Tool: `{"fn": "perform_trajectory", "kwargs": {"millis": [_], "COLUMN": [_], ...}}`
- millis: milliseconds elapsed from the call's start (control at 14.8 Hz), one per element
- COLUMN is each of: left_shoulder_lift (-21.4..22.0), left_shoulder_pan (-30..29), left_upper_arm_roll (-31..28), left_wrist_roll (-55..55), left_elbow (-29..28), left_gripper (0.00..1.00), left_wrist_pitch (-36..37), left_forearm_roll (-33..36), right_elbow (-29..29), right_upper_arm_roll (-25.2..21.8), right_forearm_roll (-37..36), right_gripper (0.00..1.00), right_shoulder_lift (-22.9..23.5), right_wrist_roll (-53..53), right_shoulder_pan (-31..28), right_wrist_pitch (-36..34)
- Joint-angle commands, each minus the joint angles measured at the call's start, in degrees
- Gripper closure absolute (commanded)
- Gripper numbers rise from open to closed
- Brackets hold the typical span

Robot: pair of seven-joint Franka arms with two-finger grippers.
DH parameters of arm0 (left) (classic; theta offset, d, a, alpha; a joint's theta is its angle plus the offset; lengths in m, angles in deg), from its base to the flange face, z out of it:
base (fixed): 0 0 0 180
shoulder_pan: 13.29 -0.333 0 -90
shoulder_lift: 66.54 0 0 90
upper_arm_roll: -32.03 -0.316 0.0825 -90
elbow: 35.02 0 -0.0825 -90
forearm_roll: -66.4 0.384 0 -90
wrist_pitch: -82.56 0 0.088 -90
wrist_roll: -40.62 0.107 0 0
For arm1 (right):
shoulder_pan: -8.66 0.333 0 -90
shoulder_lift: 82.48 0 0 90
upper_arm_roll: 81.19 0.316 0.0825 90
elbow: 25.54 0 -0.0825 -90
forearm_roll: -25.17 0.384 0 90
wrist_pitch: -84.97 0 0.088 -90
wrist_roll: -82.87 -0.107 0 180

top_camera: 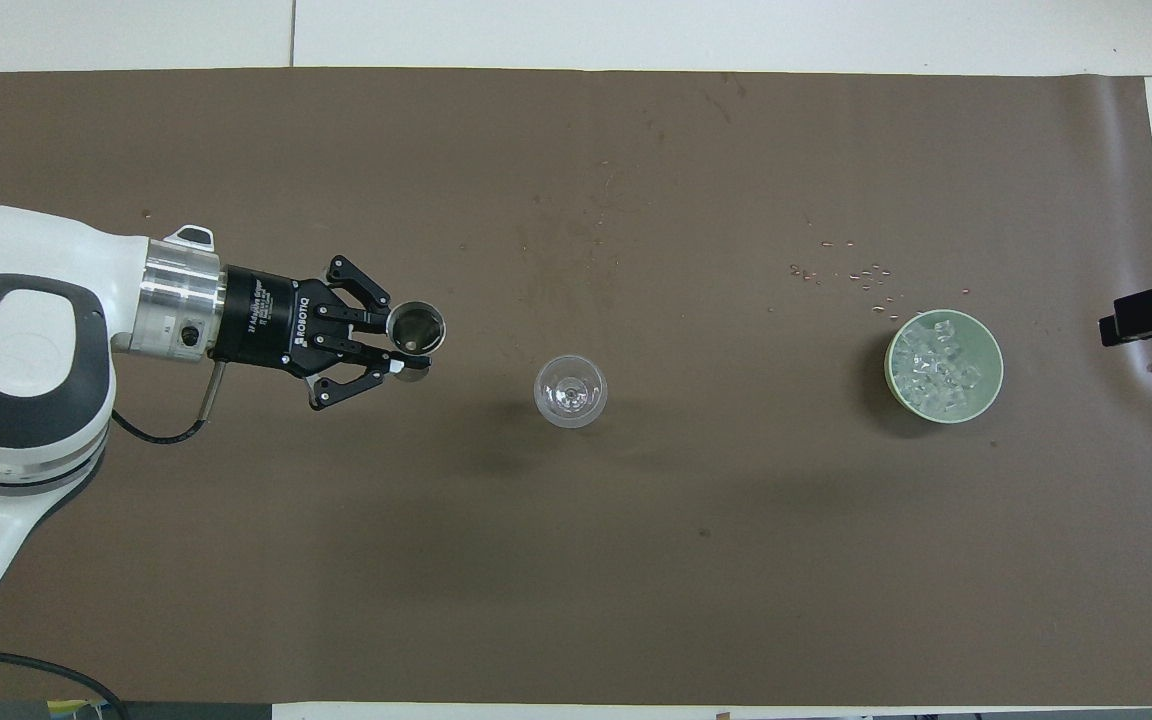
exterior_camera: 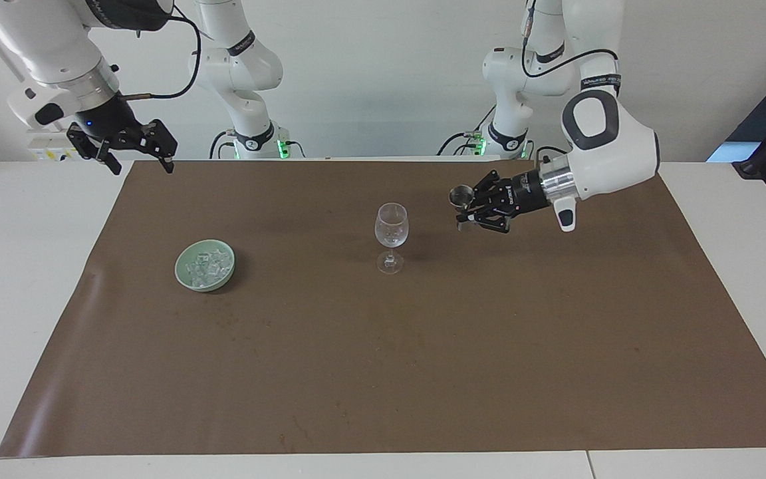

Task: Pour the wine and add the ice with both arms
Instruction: 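Lift the metal jigger with the left gripper toward the clear glass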

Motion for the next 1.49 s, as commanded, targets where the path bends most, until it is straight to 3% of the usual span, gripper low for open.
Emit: {"fn": "perform_trajectory", "kwargs": {"millis": [0,339,1424], "left_shoulder_lift": [2.18,1.91,-0.63], "left_shoulder_pan": [3.69,9.67,17.14], "left_upper_arm_roll": [-0.54,-0.37,0.07], "left_wrist_roll": [-3.54,-8.91,-22.27], "left_elbow": [-1.23,-0.53,2.9], "left_gripper": [1.0,1.0,1.0], "left_wrist_pitch": [-2.84,-7.84,-14.45], "left_forearm_roll": [4.25,11.2,31.75], "right_elbow": [-1.18,-1.19,-1.18], "right_upper_arm_roll": [0.27,0.27,0.27], "right_forearm_roll": [0.8,0.8,0.8], "right_gripper": [0.0,0.0,0.0], "right_shoulder_lift": [-1.05,-1.05,-1.05], "right_wrist_roll": [0.86,0.86,0.86], "right_shoulder_pan": [-0.68,-0.68,-0.68], "right_wrist_pitch": [0.18,0.18,0.18]}}
